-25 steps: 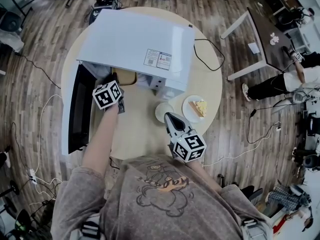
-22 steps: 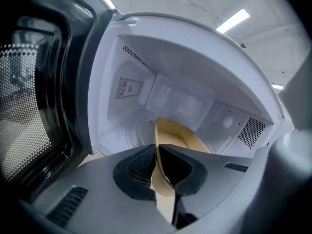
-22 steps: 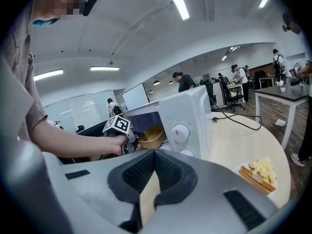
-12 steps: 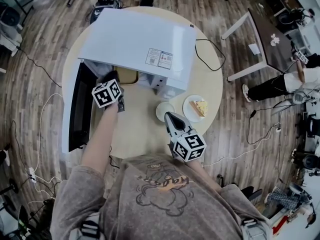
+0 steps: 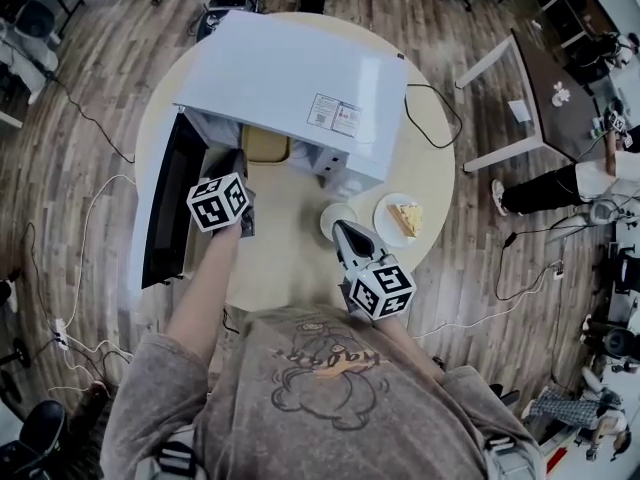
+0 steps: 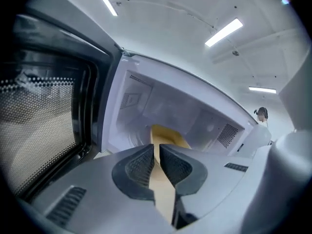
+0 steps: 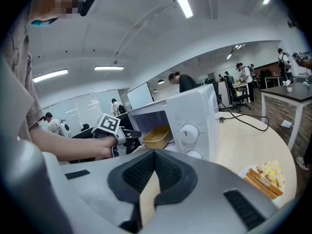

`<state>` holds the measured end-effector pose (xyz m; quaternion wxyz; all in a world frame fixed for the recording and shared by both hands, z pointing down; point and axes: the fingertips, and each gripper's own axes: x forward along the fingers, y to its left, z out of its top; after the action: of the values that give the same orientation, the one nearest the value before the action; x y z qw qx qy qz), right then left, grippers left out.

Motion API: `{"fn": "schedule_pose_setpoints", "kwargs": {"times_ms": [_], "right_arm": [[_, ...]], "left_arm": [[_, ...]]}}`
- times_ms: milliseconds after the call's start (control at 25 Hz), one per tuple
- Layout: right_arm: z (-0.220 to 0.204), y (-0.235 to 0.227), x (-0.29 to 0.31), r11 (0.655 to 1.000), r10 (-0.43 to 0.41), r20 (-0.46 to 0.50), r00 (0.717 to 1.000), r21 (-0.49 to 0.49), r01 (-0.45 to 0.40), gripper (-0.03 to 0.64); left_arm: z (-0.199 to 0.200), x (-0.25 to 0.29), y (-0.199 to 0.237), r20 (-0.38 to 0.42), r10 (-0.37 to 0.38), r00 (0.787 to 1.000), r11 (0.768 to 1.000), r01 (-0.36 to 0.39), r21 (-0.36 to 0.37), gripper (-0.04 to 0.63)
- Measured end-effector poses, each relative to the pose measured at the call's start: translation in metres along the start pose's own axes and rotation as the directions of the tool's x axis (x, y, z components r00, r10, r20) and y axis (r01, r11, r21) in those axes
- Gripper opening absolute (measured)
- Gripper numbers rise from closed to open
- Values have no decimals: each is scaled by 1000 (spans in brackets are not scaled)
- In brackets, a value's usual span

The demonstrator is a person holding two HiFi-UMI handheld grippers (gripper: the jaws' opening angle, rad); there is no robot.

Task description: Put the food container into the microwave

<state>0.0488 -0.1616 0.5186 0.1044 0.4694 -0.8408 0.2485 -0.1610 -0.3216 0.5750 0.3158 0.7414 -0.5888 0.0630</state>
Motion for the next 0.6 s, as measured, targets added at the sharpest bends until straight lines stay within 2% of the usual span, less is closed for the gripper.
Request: {"fn": "schedule_pose_setpoints", "kwargs": {"times_ms": [280, 480, 600], "right_arm": [[3, 5, 3, 1000, 20, 1, 1000, -11, -20, 0], [1, 5, 3, 1000, 22, 1, 1000, -7, -22, 0], [1, 5, 4, 1000, 22, 2, 1000, 0, -22, 0]], "left_arm": [[-24, -18, -4, -29, -21, 999, 1000, 21, -12, 41], [-39, -25, -6, -56, -28, 998, 999, 30, 39, 41], [-44, -26, -7, -66, -44, 997, 998, 47, 46, 75]]}}
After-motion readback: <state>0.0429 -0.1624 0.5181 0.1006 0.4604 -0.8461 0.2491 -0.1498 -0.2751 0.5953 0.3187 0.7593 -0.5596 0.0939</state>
